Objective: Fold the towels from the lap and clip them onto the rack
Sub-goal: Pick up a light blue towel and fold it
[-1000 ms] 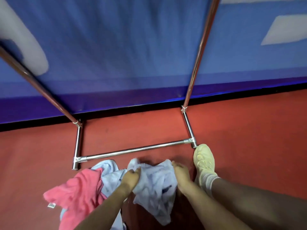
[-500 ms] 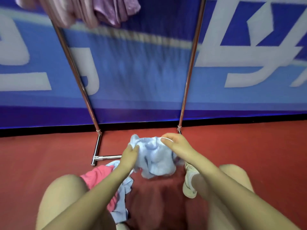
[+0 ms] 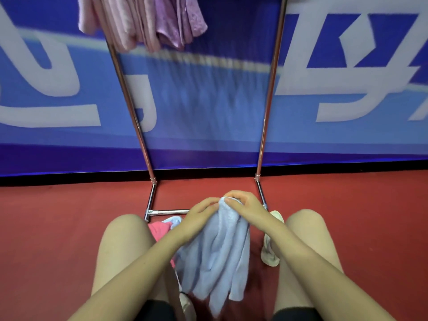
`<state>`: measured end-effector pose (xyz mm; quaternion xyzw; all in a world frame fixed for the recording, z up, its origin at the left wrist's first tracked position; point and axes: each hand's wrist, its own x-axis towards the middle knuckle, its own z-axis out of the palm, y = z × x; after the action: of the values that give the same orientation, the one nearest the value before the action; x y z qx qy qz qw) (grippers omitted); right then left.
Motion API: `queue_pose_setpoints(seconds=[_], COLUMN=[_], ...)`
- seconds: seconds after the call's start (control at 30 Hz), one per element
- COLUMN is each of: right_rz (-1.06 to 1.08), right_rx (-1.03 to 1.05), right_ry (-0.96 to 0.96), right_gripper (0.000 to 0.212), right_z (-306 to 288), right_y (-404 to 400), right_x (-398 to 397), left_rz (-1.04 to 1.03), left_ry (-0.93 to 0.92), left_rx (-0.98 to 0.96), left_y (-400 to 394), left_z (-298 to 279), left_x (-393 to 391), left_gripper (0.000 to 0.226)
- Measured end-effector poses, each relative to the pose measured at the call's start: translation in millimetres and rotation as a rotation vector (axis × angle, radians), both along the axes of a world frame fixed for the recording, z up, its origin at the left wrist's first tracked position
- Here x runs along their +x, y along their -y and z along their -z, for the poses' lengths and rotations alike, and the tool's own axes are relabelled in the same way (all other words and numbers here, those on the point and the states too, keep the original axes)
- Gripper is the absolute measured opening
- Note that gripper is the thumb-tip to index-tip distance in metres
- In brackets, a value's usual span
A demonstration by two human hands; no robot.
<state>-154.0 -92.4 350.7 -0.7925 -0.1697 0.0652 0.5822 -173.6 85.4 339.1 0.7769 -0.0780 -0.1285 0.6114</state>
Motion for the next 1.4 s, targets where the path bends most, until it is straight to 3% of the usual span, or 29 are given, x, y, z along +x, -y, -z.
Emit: queue_pose_setpoints(seconds=[0.1, 0.27, 0.37, 0.47, 0.53, 0.63, 0.73, 0.83, 0.93, 1.13, 1.3, 1.4], right_rz=[0.003, -0.015, 0.015, 0.119, 0.187, 0.259, 0.275, 0.31, 0.34, 0.449, 0.594, 0.486], right_rx=[-0.009, -0.109, -0.309, -0.614, -0.718, -0.78, -0.84, -0.778, -0.572, -0.222, 0.073, -0.007], right_ry=[-0.016, -0.048, -0.04, -0.013, -0.027, -0.038, -0.026, -0.042, -0.048, -0.123, -0.253, -0.204], right_gripper=[0.015, 0.01, 0.016, 0.026, 0.028, 0.015, 0.025, 0.037, 0.027, 0.045, 0.03, 0.019], right_z=[1, 7, 18, 30, 35, 42, 47, 50, 47, 27, 23, 16], right_y=[3, 5, 9, 16, 18, 20, 25, 30, 34, 34, 35, 19], right_x=[-1, 2, 7, 13, 17, 23, 27, 30, 32, 34, 30, 19], left_rz=[0.051, -0.122, -0.187, -0.32, -0.396, -0.473, -0.568, -0.663, -0.776, -0.905, -0.803, -0.601], left_ry=[-0.112, -0.099, -0.03, 0.004, 0.034, 0.128, 0.149, 0.175, 0.178, 0.13, 0.108, 0.129], left_rx=[-0.079, -0.253, -0.313, -0.359, -0.34, -0.22, -0.17, -0.184, -0.263, -0.337, -0.323, -0.216], left_y=[4, 6, 4, 1, -4, -16, -23, -27, -36, -59, -45, -27], left_z=[-1, -7, -10, -13, -13, -8, -8, -14, -14, -12, -15, -10], left_x=[-2, 6, 12, 17, 23, 30, 33, 33, 38, 47, 40, 34], left_gripper=[0.02, 0.022, 0.04, 0.026, 0.025, 0.027, 0.026, 0.025, 0.017, 0.015, 0.024, 0.022])
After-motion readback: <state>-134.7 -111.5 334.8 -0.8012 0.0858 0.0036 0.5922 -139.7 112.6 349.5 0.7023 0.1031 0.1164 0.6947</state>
